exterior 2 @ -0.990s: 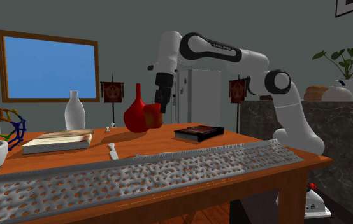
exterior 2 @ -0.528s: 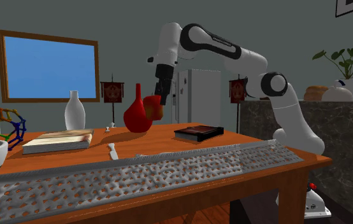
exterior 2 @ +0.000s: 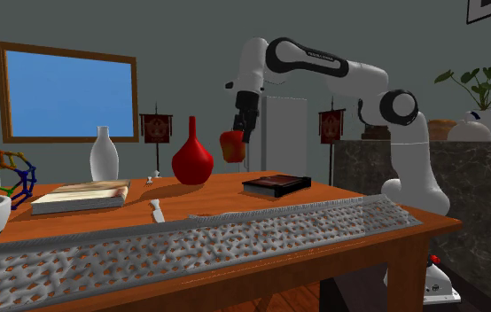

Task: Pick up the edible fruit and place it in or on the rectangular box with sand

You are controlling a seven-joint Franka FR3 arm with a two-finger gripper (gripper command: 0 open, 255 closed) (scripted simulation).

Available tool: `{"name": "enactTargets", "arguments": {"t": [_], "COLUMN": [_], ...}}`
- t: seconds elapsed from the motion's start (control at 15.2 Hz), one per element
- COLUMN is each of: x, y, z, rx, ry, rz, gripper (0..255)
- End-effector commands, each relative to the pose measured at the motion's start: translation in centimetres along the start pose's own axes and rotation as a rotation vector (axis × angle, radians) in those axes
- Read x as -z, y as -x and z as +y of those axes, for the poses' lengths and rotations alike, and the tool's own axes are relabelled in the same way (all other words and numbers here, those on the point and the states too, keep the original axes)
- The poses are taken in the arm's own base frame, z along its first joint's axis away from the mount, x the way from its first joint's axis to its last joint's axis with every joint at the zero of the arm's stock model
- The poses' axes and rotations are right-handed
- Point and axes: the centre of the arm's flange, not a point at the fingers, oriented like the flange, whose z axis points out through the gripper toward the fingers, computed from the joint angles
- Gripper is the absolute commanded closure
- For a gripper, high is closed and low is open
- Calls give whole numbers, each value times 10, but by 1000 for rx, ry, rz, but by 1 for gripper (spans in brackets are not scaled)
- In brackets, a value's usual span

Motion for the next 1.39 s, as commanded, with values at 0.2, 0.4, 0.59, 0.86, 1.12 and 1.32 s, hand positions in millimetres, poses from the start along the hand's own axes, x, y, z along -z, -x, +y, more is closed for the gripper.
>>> {"name": "enactTargets", "arguments": {"t": [0.2, 0.4, 0.59, 0.86, 1.12, 1.32], "x": [14, 22, 31, 42, 48, 32], "y": [62, 97, 132, 178, 222, 224], "z": [26, 44, 61, 84, 106, 107], "rx": [1, 1, 1, 1, 1, 1], "ry": [-1, -1, -1, -1, -1, -1], "rz": [0, 0, 0, 0, 0, 0], "gripper": [255, 255, 255, 255, 255, 255]}}
